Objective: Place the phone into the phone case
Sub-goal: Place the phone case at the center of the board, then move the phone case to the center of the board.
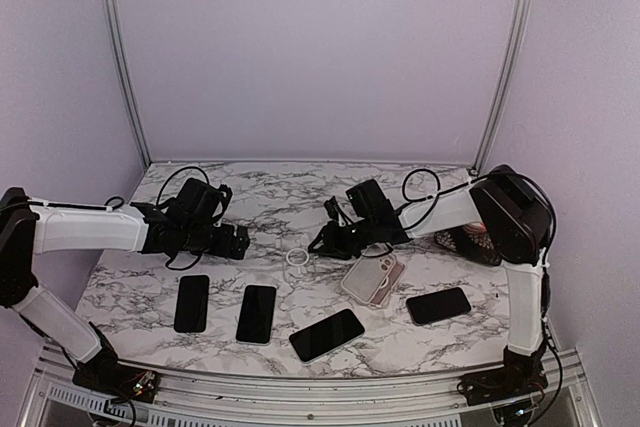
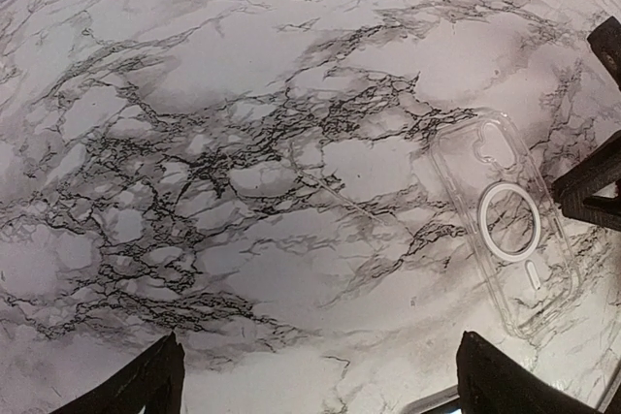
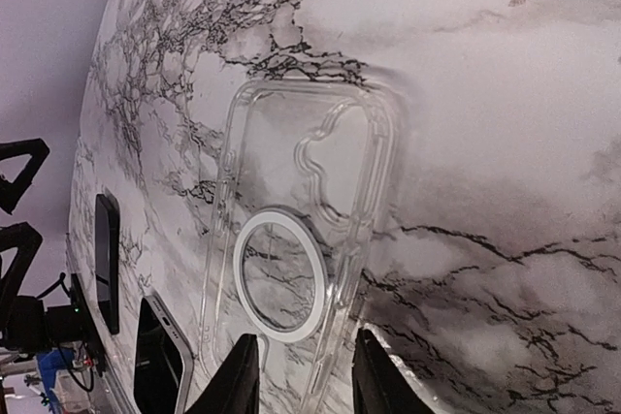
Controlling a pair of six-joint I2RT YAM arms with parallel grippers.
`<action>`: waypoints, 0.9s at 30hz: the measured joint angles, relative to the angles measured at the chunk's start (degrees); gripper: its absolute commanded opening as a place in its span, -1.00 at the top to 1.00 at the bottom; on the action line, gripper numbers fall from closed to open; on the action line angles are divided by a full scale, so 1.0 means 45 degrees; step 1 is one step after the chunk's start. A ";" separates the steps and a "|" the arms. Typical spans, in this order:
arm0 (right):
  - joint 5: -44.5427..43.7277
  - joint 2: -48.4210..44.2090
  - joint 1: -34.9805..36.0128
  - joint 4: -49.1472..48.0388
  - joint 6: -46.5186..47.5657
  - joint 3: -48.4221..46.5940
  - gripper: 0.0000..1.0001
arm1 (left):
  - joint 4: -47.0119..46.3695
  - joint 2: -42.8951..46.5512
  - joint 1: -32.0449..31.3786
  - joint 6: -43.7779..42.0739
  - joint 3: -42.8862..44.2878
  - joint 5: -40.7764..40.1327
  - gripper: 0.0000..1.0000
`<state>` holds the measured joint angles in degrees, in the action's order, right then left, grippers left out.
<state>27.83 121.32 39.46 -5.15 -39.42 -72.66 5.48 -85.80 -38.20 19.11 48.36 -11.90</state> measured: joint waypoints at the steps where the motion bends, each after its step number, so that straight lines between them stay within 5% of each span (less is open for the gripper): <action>1: -0.0199 -0.0223 0.0005 0.0403 0.0272 -0.0010 0.37 | -0.0010 0.0010 0.0000 0.0005 -0.0019 0.0000 -0.98; 27: -0.5741 -0.2798 0.1268 0.8937 0.5280 0.0505 0.50 | -0.0015 0.0835 0.0000 0.0146 -0.0622 0.0102 -0.91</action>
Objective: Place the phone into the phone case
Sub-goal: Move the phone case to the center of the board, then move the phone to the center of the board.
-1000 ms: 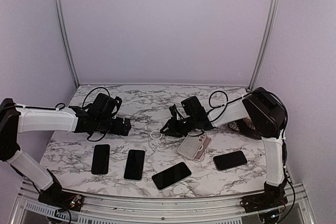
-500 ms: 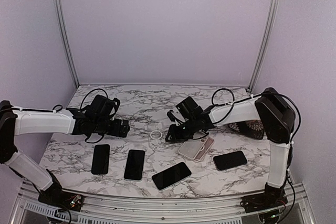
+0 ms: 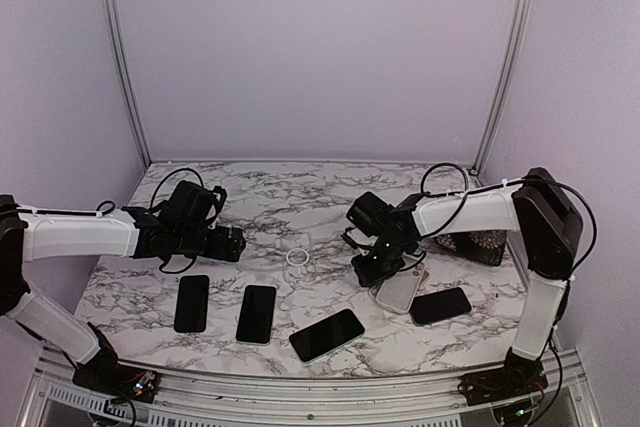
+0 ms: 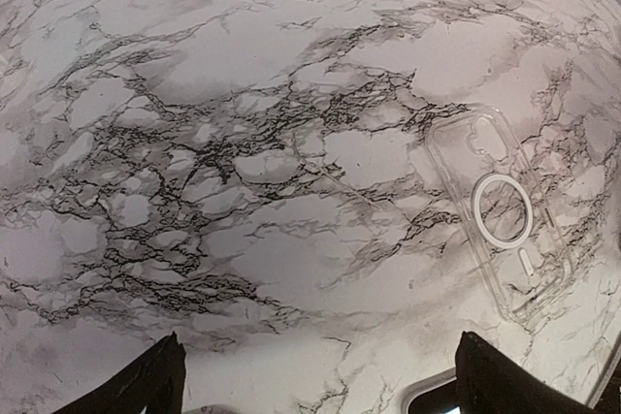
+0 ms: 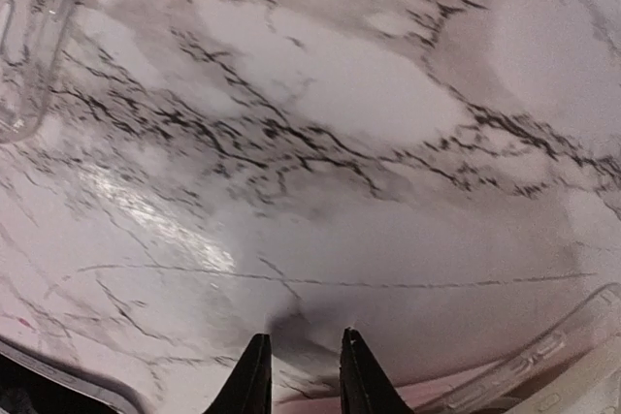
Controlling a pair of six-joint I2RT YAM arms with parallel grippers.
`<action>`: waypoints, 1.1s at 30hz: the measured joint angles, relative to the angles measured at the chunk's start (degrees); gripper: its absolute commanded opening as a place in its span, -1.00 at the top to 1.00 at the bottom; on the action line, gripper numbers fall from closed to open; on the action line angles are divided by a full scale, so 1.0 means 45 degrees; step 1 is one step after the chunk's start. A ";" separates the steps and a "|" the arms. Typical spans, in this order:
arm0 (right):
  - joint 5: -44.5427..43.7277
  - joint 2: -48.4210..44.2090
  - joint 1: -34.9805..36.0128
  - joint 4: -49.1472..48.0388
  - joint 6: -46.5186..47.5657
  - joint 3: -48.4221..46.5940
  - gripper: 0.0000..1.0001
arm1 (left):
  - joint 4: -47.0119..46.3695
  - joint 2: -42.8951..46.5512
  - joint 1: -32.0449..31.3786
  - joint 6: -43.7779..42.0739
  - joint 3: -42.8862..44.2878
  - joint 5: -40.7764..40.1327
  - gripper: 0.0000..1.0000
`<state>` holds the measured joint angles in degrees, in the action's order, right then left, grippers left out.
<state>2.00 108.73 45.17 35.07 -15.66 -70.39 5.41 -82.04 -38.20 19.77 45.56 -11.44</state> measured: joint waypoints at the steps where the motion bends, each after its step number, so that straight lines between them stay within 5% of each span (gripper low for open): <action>1: -0.0408 -0.0126 -0.0005 0.0355 0.0136 0.0058 0.46 | 0.0000 0.0010 0.0000 -0.0005 0.0000 0.0034 -0.89; 5: -0.1846 -0.0889 -0.0005 0.1141 0.0782 0.0097 0.00 | 0.0034 0.0228 0.0000 0.0053 -0.0044 0.0257 -0.88; 9: -0.2914 -0.2016 -0.0005 0.0418 0.1486 -0.0194 -0.27 | 0.0330 0.0588 -0.0015 0.0991 -0.0053 -0.0389 -0.98; 11: -0.3546 -0.2851 -0.0005 -0.0845 0.2059 -0.0083 -0.89 | 0.0379 0.0782 -0.0015 0.1574 -0.0155 -0.0733 -0.98; 12: -0.3886 -0.3405 -0.0010 -0.1865 0.2414 0.0170 -0.96 | 0.0413 0.0913 -0.0015 0.1880 -0.0262 -0.0918 -0.98; 16: -0.4435 -0.5775 -0.0209 -0.6567 0.3283 0.1957 -0.97 | 0.0976 0.1258 -0.0019 0.2540 -0.0549 -0.1418 -0.93; 21: -0.1540 -0.6819 -0.1239 -1.0554 0.2977 0.3269 -0.91 | 0.2283 0.1190 -0.0646 0.2657 -0.0442 -0.1962 -0.43; 28: 0.1078 -0.5926 -0.0981 -1.0083 0.2827 0.2710 -0.27 | 0.4731 -0.0243 -0.2744 0.3002 0.0364 -0.1953 0.11; 31: 0.0913 -0.5299 -0.0049 -0.9088 0.2599 0.2361 0.08 | 0.5474 -0.0311 -0.3313 0.3279 0.0005 -0.1608 0.15; 33: 0.1059 -0.4308 0.0447 -0.8301 0.2327 0.1617 0.13 | 0.5838 -0.0359 -0.3589 0.3317 -0.0214 -0.1447 0.15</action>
<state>6.76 89.34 47.18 -2.28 -5.19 -63.11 31.68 -83.66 -54.35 34.70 44.60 -17.96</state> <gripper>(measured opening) 0.479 0.429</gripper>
